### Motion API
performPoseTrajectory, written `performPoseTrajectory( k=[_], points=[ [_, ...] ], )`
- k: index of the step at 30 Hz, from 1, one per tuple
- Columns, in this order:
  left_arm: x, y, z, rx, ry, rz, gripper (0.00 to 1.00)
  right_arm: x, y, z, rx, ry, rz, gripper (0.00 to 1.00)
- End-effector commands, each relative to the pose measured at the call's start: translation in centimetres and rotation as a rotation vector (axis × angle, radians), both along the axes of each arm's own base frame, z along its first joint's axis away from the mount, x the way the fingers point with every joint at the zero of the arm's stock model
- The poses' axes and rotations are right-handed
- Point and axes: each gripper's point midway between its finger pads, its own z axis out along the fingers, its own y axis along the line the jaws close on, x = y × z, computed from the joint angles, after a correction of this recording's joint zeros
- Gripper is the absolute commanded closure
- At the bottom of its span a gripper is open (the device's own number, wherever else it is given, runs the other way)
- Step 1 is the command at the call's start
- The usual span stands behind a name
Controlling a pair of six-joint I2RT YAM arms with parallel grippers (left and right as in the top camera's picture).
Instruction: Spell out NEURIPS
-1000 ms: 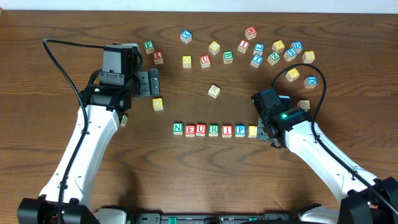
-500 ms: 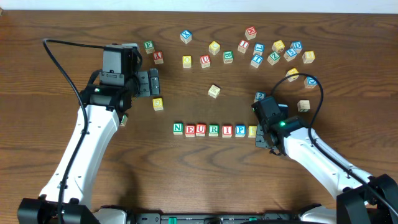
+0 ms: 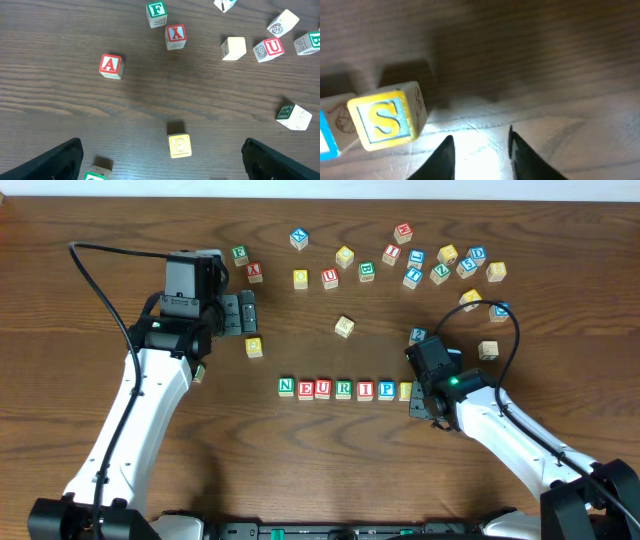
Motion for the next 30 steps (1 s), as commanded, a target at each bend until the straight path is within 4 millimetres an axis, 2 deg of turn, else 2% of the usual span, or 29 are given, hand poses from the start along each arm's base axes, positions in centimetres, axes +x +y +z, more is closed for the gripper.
performPoseTrajectory(
  k=[1,4,16,30],
  points=[
    [0.4,0.2,1.6,0.005,-0.041,0.0,0.0,0.4,-0.1,0.3,0.01,-0.026,-0.018,0.75],
    [0.4,0.2,1.6,0.005,-0.041,0.0,0.0,0.7,-0.1,0.4,0.005,-0.043,-0.021,0.84],
    [0.4,0.2,1.6,0.005,-0.041,0.0,0.0,1.6,-0.4,0.6,-0.009,-0.09,-0.029,0.84],
    [0.4,0.2,1.6,0.005,-0.041,0.0,0.0,1.5,-0.3,0.2,0.0,-0.094,-0.046,0.84]
  ],
)
